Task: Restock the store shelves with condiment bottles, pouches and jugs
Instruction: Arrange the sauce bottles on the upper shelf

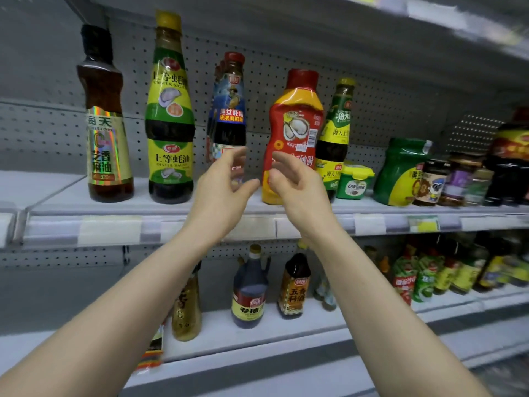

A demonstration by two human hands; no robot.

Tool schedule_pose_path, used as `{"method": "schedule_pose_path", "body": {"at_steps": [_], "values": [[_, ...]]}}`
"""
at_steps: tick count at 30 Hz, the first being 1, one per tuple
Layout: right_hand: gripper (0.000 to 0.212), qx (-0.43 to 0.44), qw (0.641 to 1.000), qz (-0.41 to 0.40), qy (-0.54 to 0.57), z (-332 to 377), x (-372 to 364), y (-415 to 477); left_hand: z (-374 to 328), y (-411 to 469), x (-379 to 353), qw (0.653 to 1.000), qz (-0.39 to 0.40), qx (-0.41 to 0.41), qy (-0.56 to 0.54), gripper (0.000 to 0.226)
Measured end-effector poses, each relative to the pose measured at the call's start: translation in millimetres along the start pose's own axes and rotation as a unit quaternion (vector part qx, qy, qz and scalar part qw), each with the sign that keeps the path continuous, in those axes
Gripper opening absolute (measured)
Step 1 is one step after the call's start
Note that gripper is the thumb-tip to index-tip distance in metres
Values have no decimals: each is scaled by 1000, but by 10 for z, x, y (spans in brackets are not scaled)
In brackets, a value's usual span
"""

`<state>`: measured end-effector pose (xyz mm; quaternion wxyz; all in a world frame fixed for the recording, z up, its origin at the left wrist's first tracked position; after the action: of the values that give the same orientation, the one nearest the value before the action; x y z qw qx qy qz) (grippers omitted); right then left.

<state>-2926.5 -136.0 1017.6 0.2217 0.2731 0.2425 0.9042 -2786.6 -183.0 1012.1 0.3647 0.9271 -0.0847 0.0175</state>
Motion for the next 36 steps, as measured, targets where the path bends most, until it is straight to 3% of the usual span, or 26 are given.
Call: {"method": "schedule_pose_path", "body": {"at_steps": [10, 27, 36], "values": [[23, -51, 994, -91, -26, -766, 1033, -672, -116, -507, -1079, 993, 75, 3, -93, 37], [20, -176, 961, -168, -131, -2617, 4134, -2077, -268, -1846, -4789, 946, 239, 82, -202, 35], [20, -278, 926, -218, -136, -3636, 5146, -3011, -86, -2673, -6158, 905, 336, 147, -215, 34]]}}
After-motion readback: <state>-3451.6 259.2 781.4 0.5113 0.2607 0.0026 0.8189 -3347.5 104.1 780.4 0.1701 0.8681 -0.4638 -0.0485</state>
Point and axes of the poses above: each hand's wrist, its own y-axis towards the middle knuckle, its own x-axis out of the back of the hand, z = x × y, the point moved 7 cm from there along y, towards the middle knuckle, and after that the axes turned 11 degrees about -y, right-handed, at the moved point
